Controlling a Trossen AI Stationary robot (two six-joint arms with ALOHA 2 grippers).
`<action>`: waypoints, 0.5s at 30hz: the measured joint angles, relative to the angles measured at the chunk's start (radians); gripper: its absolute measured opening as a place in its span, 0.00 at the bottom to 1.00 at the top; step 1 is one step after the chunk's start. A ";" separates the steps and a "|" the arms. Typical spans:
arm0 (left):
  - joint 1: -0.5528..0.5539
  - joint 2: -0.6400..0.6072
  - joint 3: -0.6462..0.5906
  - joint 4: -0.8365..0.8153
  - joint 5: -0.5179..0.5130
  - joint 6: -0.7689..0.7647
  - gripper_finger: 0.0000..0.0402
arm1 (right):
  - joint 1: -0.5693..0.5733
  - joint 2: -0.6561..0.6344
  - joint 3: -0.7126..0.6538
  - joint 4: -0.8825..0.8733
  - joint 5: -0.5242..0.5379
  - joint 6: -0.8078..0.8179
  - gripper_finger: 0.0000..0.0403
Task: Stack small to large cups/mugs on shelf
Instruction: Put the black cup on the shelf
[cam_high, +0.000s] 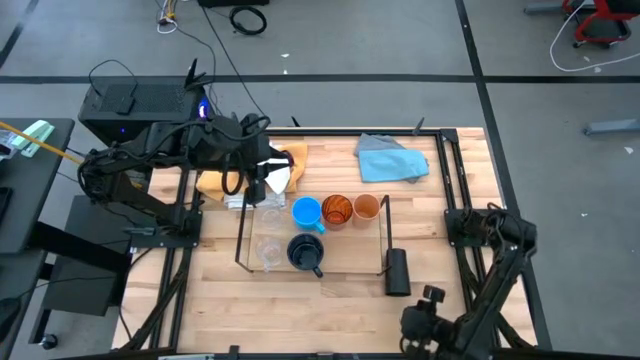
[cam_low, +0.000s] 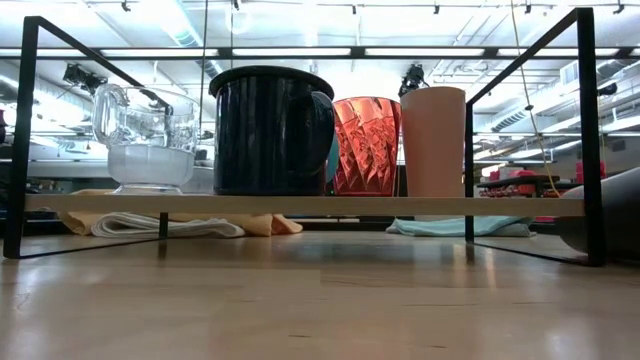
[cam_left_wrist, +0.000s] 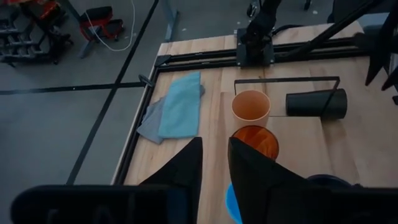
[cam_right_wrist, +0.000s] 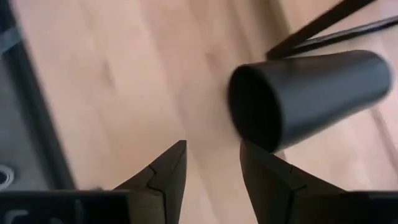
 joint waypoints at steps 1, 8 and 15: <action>0.000 0.000 0.000 0.000 0.000 0.006 0.21 | -0.008 -0.001 0.000 -0.012 0.000 0.012 0.39; 0.000 0.000 0.000 -0.013 0.000 0.084 0.20 | -0.070 -0.012 0.000 -0.086 0.002 0.002 0.37; 0.000 0.000 0.000 -0.041 0.000 0.131 0.23 | -0.114 -0.012 0.000 -0.088 0.000 -0.089 0.36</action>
